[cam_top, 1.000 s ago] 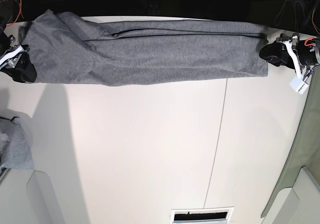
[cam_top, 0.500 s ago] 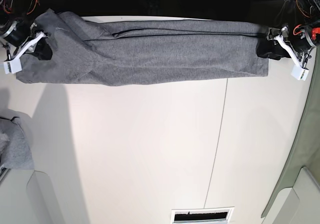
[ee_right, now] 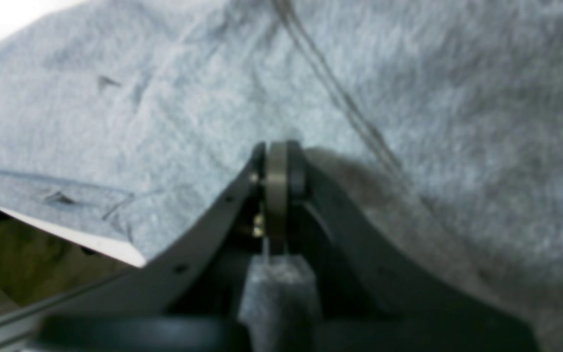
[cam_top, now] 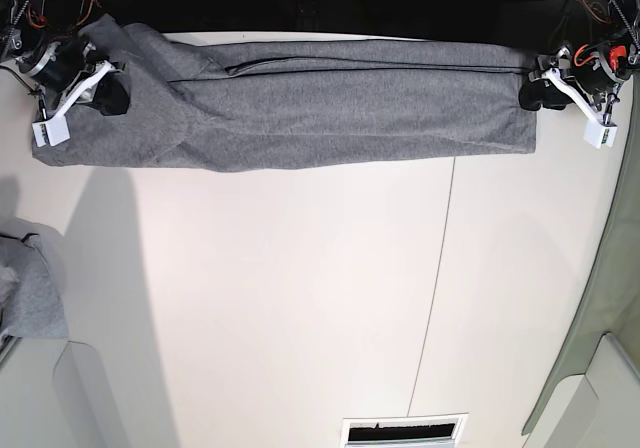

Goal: Layout the t-shirt on the table in an organized manner, then fold the t-shirt properly
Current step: 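Regrasp the strip ends with both grippers and tug it taut, then carry the strip end with the left gripper toward the right gripper, folding it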

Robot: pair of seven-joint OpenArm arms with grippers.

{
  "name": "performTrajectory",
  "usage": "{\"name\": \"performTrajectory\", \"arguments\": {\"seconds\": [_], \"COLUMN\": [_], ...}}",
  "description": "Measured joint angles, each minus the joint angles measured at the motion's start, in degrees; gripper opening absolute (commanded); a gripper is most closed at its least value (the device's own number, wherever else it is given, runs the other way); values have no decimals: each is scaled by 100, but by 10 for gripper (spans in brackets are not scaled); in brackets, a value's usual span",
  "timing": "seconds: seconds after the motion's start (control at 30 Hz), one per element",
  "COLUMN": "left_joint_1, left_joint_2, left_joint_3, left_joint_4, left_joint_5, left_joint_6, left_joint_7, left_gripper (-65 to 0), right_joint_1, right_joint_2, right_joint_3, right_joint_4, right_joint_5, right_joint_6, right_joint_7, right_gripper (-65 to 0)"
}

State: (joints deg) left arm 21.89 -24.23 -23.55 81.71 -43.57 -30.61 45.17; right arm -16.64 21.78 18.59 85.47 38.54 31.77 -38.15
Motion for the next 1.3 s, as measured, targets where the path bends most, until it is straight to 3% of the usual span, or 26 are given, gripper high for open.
{"name": "performTrajectory", "arguments": {"seconds": [0.23, 0.33, 0.4, 0.5, 0.53, 0.8, 1.03, 1.17, 1.3], "left_joint_1": [0, -2, -20, -17, -57, -896, -1342, -1604, -1543], "left_joint_2": [111, 105, 103, 122, 142, 81, -483, -855, -745], "left_joint_3": [208, 492, 719, 1064, 1086, 505, 518, 507, 518], "left_joint_4": [-11, -9, -9, -13, -15, -48, -52, 81, 691], "left_joint_5": [-520, -581, -612, -511, -466, 136, 376, 365, -74], "left_joint_6": [-422, -457, -463, -584, -678, -428, -378, -151, -195], "left_joint_7": [275, 280, 256, 59, -9, 267, 304, 540, 592], "left_gripper": [-286, -291, -371, -619, -650, -650, -650, -650, -650], "right_joint_1": [0, 0, 0, 13, 33, 273, 686, 776, 706], "right_joint_2": [-2, -2, -2, -2, -2, 28, 28, 83, 138], "right_joint_3": [0, 0, 0, 0, 0, 81, 326, 358, 393], "right_joint_4": [0, 0, 2, 0, 0, 26, 39, 39, 39], "right_joint_5": [-2, -2, -2, -2, -2, 216, 409, 400, 339], "right_joint_6": [0, 0, 0, 0, 0, 2, 2, 2, 0], "right_joint_7": [-2, -2, -2, -7, -22, -57, -229, -398, -433], "right_gripper": [-650, -650, -650, -650, -650, -650, -650, -650, -650]}}
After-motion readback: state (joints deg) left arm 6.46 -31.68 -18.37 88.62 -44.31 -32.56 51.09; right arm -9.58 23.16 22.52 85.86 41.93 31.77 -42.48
